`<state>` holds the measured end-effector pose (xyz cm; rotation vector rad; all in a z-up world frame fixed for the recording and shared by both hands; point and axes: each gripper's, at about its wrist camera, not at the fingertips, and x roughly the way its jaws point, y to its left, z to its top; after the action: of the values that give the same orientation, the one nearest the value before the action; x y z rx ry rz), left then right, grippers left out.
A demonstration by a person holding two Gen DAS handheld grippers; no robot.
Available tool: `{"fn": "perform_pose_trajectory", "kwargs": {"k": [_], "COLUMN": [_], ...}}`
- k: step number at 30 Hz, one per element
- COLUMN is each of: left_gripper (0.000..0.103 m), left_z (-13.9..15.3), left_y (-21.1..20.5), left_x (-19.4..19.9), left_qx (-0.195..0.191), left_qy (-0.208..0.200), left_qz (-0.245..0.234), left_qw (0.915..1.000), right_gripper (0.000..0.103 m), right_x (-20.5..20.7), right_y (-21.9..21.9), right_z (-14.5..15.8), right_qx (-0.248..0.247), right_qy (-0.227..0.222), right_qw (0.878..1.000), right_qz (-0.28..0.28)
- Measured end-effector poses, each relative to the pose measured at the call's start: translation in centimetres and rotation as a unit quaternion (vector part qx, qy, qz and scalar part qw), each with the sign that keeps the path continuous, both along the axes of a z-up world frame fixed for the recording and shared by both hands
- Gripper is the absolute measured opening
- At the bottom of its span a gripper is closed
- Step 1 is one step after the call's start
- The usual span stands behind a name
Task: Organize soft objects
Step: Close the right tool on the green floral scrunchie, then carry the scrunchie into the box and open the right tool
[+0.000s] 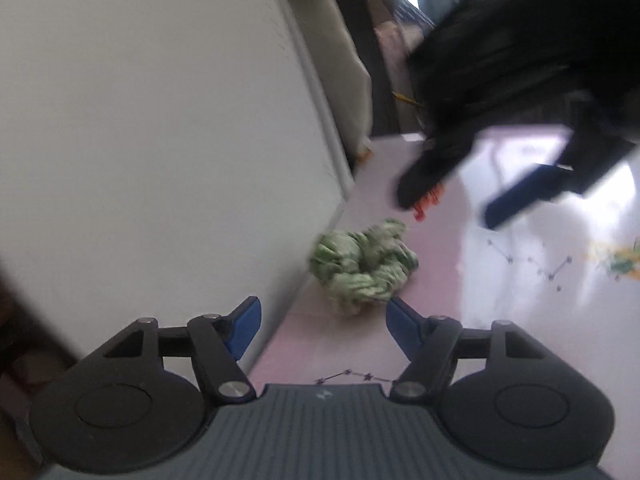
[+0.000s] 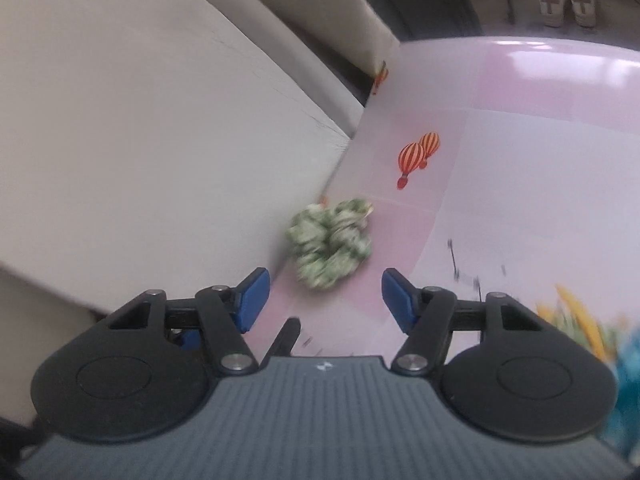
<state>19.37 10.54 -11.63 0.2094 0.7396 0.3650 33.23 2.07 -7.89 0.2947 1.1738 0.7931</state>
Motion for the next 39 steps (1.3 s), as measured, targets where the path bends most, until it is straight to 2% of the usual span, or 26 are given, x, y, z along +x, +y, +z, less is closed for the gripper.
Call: {"fn": "perform_pose_trajectory", "kwargs": {"k": [4, 6, 9, 10, 11, 12, 14, 17, 19, 23, 27, 31, 36, 39], "left_gripper": [0.071, 0.067, 0.051, 0.041, 0.034, 0.031, 0.016, 0.012, 0.011, 0.010, 0.010, 0.010, 0.010, 0.011], "left_z": [-1.4, -1.8, -2.0, -1.9, -1.8, -1.8, -1.7, -1.5, -1.0, 1.3, 4.8, 8.5, 12.8, 14.7], "left_y": [0.2, 0.3, 0.7, 0.9, 0.9, 1.0, 0.9, 0.4, 0.1, -0.7, -2.5, -6.0, -12.0, -16.7], "left_x": [1.7, 2.4, 3.3, 3.6, 3.8, 3.9, 4.0, 3.2, 2.5, -0.1, -3.8, -7.6, -12.0, -14.1], "left_qx": [-0.003, -0.006, -0.023, -0.030, -0.036, -0.041, -0.051, -0.052, -0.050, -0.045, -0.037, -0.027, -0.032, -0.030], "left_qy": [0.015, 0.021, 0.023, 0.025, 0.027, 0.028, 0.030, 0.030, 0.027, 0.002, -0.029, -0.060, -0.085, -0.095], "left_qz": [-0.023, -0.028, -0.031, -0.034, -0.034, -0.033, -0.036, -0.037, -0.040, -0.055, -0.078, -0.123, -0.199, -0.259], "left_qw": [0.9996, 0.9994, 0.9990, 0.9987, 0.9984, 0.9982, 0.9976, 0.9975, 0.9976, 0.9975, 0.9958, 0.9903, 0.9759, 0.9606], "right_gripper": [0.061, 0.061, 0.054, 0.052, 0.047, 0.044, 0.028, 0.017, 0.015, 0.013, 0.013, 0.013, 0.013, 0.013], "right_x": [2.3, 3.1, 3.8, 3.8, 3.8, 3.7, 3.4, 2.8, 2.2, 0.6, -2.1, -5.4, -10.6, -14.2], "right_y": [3.0, 4.1, 4.8, 5.0, 5.1, 5.3, 5.5, 5.6, 5.1, 3.5, 0.4, -4.6, -13.4, -20.0], "right_z": [-3.0, -4.3, -5.3, -5.4, -5.4, -5.5, -5.6, -5.5, -5.1, -3.2, 0.6, 4.9, 9.5, 11.9], "right_qx": [-0.015, -0.019, -0.005, -0.001, -0.001, -0.002, -0.007, -0.017, -0.018, 0.001, 0.025, 0.049, 0.069, 0.069], "right_qy": [-0.007, -0.008, -0.019, -0.018, -0.018, -0.019, -0.015, -0.010, -0.003, 0.000, -0.015, -0.038, -0.063, -0.074], "right_qw": [1.000, 1.000, 1.000, 1.000, 1.000, 1.000, 1.000, 1.000, 1.000, 1.000, 0.999, 0.997, 0.991, 0.985], "right_qz": [0.018, 0.019, 0.017, 0.016, 0.016, 0.017, 0.018, 0.013, 0.006, -0.005, -0.017, -0.042, -0.093, -0.139]}}
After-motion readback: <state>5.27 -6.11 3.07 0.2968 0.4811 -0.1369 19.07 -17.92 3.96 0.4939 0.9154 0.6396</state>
